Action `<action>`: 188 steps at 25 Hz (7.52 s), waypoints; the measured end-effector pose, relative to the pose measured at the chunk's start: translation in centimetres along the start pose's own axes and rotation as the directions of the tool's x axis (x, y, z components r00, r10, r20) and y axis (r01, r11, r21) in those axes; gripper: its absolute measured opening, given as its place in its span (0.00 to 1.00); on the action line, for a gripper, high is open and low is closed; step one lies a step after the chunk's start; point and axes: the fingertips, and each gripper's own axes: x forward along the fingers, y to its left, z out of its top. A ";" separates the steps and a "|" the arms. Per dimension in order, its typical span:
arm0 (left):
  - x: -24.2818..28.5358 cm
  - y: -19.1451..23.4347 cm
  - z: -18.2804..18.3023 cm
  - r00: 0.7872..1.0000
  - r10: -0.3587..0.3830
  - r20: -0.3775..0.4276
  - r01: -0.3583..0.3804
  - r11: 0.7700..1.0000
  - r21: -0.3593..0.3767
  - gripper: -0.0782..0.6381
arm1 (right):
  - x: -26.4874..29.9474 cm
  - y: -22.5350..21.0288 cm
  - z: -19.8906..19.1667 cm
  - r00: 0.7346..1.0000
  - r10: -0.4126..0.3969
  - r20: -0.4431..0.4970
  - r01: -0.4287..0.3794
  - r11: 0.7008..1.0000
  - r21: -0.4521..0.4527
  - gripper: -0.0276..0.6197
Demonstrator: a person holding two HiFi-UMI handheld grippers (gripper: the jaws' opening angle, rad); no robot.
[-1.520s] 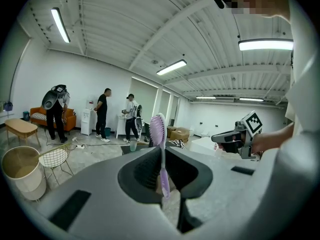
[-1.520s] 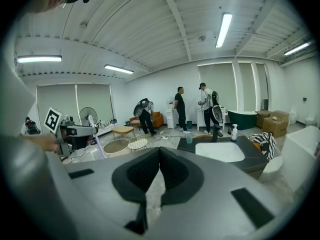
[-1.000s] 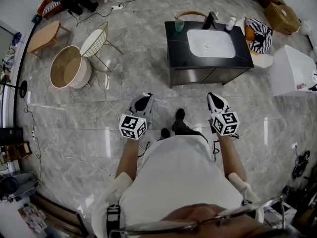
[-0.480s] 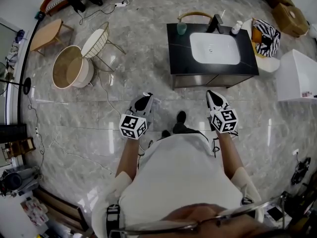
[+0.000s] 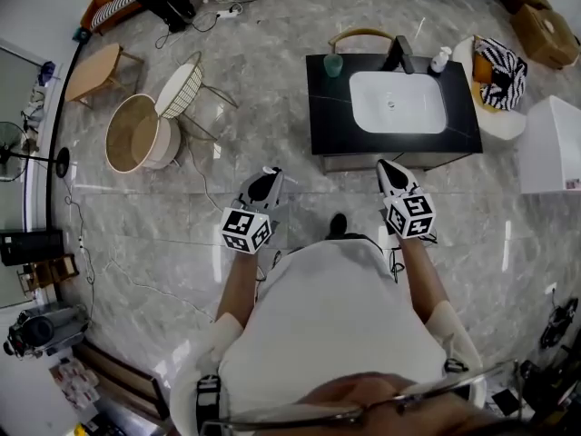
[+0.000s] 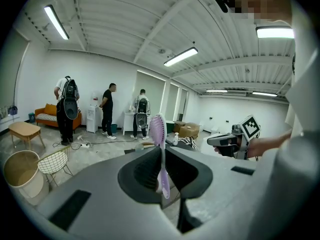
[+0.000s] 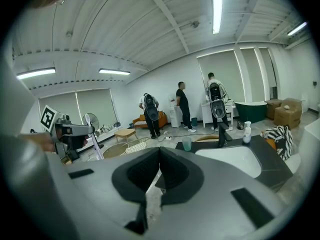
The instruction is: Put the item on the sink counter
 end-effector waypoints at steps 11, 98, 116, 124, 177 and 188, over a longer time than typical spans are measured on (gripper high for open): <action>4.7 0.0 1.4 1.000 0.019 0.003 -0.019 1.000 -0.024 0.15 | 2.7 -3.9 1.3 1.000 0.024 -0.013 -0.024 1.000 0.017 0.05; 51.1 19.2 0.2 0.965 -0.048 -0.256 0.057 0.998 0.028 0.15 | 28.5 -21.2 -1.5 0.955 -0.039 -0.293 0.102 0.974 0.204 0.05; 53.9 19.6 -6.8 0.925 0.052 -0.377 -0.046 0.999 0.027 0.15 | 30.3 -22.3 -5.1 0.937 0.026 -0.349 0.063 0.968 0.244 0.05; 53.5 19.6 -8.0 0.907 0.060 -0.417 -0.053 0.998 0.029 0.15 | 30.2 -22.7 -5.3 0.933 0.039 -0.357 0.054 0.968 0.246 0.05; 29.0 13.8 0.1 0.988 0.095 -0.125 -0.103 0.993 -0.059 0.12 | 21.6 -13.6 1.9 0.983 0.050 -0.175 -0.036 0.996 0.082 0.05; 20.8 10.4 -0.8 0.997 0.001 -0.074 -0.010 0.993 -0.119 0.12 | 16.3 -8.5 2.9 0.993 -0.004 -0.119 0.004 1.000 0.003 0.05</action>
